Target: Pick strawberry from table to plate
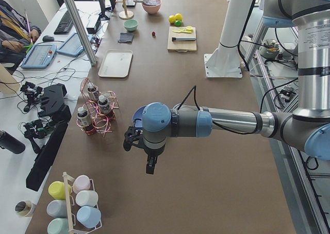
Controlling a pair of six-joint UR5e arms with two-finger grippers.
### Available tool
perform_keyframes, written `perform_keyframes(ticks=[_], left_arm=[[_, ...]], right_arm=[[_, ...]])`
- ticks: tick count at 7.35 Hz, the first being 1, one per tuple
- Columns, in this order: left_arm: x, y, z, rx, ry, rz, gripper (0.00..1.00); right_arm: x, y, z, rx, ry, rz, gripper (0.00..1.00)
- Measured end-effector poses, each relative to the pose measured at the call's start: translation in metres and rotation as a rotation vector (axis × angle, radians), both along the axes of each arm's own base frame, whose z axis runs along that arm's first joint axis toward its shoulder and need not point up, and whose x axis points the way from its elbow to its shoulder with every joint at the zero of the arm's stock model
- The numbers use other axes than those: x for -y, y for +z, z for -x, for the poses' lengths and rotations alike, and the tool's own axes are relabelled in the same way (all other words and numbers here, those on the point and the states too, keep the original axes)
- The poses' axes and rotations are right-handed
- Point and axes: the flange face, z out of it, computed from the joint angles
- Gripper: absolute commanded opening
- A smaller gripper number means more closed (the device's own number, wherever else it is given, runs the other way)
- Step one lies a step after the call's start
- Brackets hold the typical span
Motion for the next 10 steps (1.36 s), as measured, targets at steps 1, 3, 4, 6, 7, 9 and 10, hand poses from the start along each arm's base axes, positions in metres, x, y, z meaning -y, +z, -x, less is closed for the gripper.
perform_keyframes(ticks=[1, 3, 4, 6, 7, 9, 10], left_arm=[[-0.002, 0.002, 0.000, -0.001, -0.001, 0.005, 0.97], [-0.006, 0.006, -0.002, -0.005, -0.008, 0.025, 0.97], [-0.007, 0.003, -0.003, -0.012, -0.013, 0.024, 0.97], [-0.013, -0.007, -0.007, -0.051, -0.014, 0.010, 0.97], [-0.015, -0.010, -0.008, -0.059, -0.015, 0.007, 0.97], [-0.021, -0.017, -0.009, -0.068, -0.035, 0.012, 0.95], [-0.022, -0.019, -0.009, -0.067, -0.044, 0.002, 0.96]], right_arm=[[-0.001, 0.000, 0.000, 0.000, 0.000, 0.000, 1.00], [-0.003, -0.001, 0.000, 0.002, 0.000, -0.002, 1.00], [-0.003, -0.001, 0.000, 0.003, 0.000, -0.002, 1.00], [-0.004, 0.000, 0.001, 0.005, -0.002, -0.005, 1.00], [-0.003, 0.000, 0.001, 0.006, -0.002, -0.011, 1.00], [-0.004, 0.001, 0.001, 0.005, -0.001, -0.022, 1.00], [-0.005, 0.002, 0.001, 0.005, -0.001, -0.023, 1.00]])
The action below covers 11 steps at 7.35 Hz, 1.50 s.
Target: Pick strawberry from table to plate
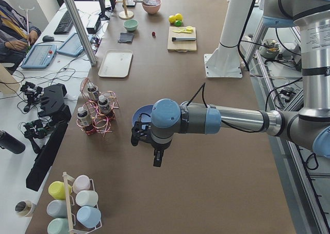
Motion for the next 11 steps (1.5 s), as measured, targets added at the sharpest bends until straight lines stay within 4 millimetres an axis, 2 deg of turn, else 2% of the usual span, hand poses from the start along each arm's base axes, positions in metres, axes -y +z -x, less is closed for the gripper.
perform_keyframes(ticks=[3, 4, 5, 7, 9, 11], left_arm=[[-0.005, 0.009, -0.011, -0.004, 0.007, 0.003, 0.98], [-0.002, 0.009, -0.020, -0.008, 0.007, 0.027, 0.98], [0.010, 0.002, -0.041, -0.009, 0.031, 0.036, 0.98], [0.043, -0.004, -0.106, -0.016, 0.081, 0.037, 0.97], [0.070, 0.007, -0.168, -0.031, 0.078, 0.056, 0.95], [0.091, 0.013, -0.228, -0.066, 0.072, 0.075, 0.87]], right_arm=[[-0.002, 0.002, 0.000, 0.000, 0.000, 0.002, 1.00], [-0.002, 0.001, 0.000, 0.001, 0.000, -0.001, 1.00], [-0.002, 0.000, 0.001, 0.008, -0.001, -0.002, 1.00], [-0.002, -0.002, 0.005, 0.029, -0.006, -0.003, 1.00], [0.002, -0.006, 0.019, 0.048, -0.032, -0.011, 1.00], [0.003, -0.008, 0.033, 0.066, -0.060, -0.051, 1.00]])
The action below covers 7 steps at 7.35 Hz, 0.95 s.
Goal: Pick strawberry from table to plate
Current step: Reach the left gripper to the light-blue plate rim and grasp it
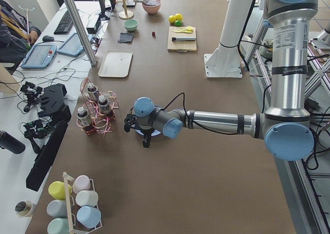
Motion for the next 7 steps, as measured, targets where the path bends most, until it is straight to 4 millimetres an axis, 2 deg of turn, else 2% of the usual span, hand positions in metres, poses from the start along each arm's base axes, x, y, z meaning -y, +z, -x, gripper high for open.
perform_keyframes(ticks=[1, 5, 7], left_arm=[[0.011, 0.000, -0.019, -0.011, 0.002, 0.005, 0.85], [0.042, 0.010, -0.065, -0.024, 0.036, -0.002, 0.77], [0.046, 0.009, -0.079, -0.028, 0.046, 0.001, 0.59]], right_arm=[[-0.003, 0.002, 0.003, 0.018, -0.006, -0.010, 1.00], [-0.007, 0.006, 0.008, 0.037, -0.015, -0.012, 1.00], [-0.007, 0.007, 0.009, 0.037, -0.016, -0.011, 1.00]])
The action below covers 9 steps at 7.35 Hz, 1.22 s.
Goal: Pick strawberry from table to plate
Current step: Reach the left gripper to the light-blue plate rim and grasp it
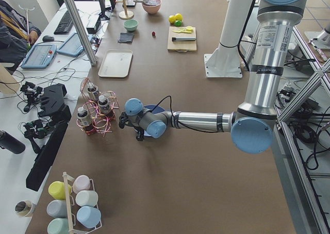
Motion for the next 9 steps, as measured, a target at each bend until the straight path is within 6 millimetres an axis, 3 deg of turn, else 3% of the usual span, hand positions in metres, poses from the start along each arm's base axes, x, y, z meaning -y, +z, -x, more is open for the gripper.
perform_keyframes(ticks=[3, 4, 5, 6, 9], left_arm=[[-0.003, 0.003, -0.008, 0.005, 0.009, 0.003, 0.57], [-0.003, 0.007, -0.009, 0.013, 0.006, -0.005, 0.48], [-0.003, 0.011, -0.011, 0.019, 0.005, -0.011, 0.29], [-0.004, 0.014, -0.011, 0.022, 0.004, -0.014, 0.00], [-0.003, 0.011, -0.012, 0.015, 0.000, -0.012, 0.00]], right_arm=[[0.000, -0.001, 0.000, 0.000, 0.000, -0.001, 1.00], [0.000, -0.002, 0.000, 0.000, 0.001, -0.002, 1.00], [0.000, -0.002, 0.000, 0.000, 0.002, -0.003, 1.00], [0.000, -0.003, 0.000, 0.000, 0.002, -0.004, 1.00], [0.003, -0.008, 0.003, 0.009, 0.023, 0.019, 1.00]])
